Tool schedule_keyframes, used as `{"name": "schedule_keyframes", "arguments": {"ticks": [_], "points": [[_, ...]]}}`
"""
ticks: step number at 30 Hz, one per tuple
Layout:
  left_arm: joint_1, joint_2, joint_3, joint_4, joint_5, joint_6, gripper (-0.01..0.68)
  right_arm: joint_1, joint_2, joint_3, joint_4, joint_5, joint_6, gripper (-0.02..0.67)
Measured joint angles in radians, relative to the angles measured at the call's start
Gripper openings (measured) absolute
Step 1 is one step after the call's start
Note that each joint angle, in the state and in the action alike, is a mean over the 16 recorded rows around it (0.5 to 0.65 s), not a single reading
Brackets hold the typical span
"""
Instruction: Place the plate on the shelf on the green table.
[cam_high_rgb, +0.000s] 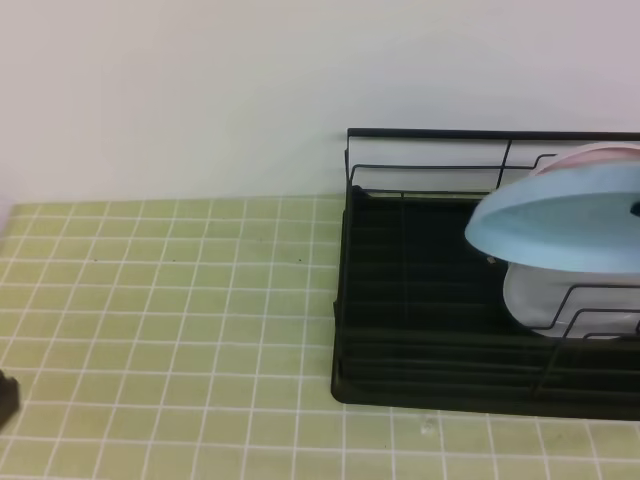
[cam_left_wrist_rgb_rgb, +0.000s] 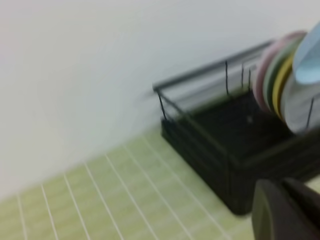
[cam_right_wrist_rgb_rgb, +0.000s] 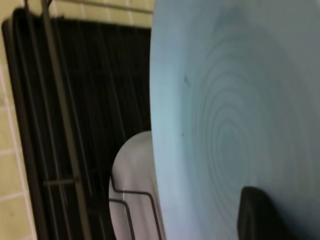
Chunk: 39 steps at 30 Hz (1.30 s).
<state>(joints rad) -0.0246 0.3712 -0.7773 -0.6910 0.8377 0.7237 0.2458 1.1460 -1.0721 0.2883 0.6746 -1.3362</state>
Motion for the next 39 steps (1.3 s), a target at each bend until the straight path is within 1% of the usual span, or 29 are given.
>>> {"name": "schedule_keyframes", "arguments": {"ticks": [6,12,21,26,39], "points": [[0.0,-0.02,0.117,0.016,0.006,-0.02,-0.001,-0.003,0.047,0.0,-0.102,0.001,0.023,-0.004],[0.0,-0.021,0.174,0.037,0.026,0.001,-0.001,-0.004,0.086,0.0,-0.198,0.003,0.077,-0.004],[0.0,-0.022,0.192,0.05,0.048,0.073,-0.001,-0.006,0.116,0.0,-0.319,0.012,0.185,-0.004],[0.0,-0.023,0.195,0.046,0.041,0.106,-0.001,-0.007,0.141,0.0,-0.363,0.012,0.222,-0.004],[0.0,-0.023,0.197,0.041,0.029,0.126,-0.001,-0.007,0.226,0.0,-0.456,-0.038,0.296,-0.004]]}}
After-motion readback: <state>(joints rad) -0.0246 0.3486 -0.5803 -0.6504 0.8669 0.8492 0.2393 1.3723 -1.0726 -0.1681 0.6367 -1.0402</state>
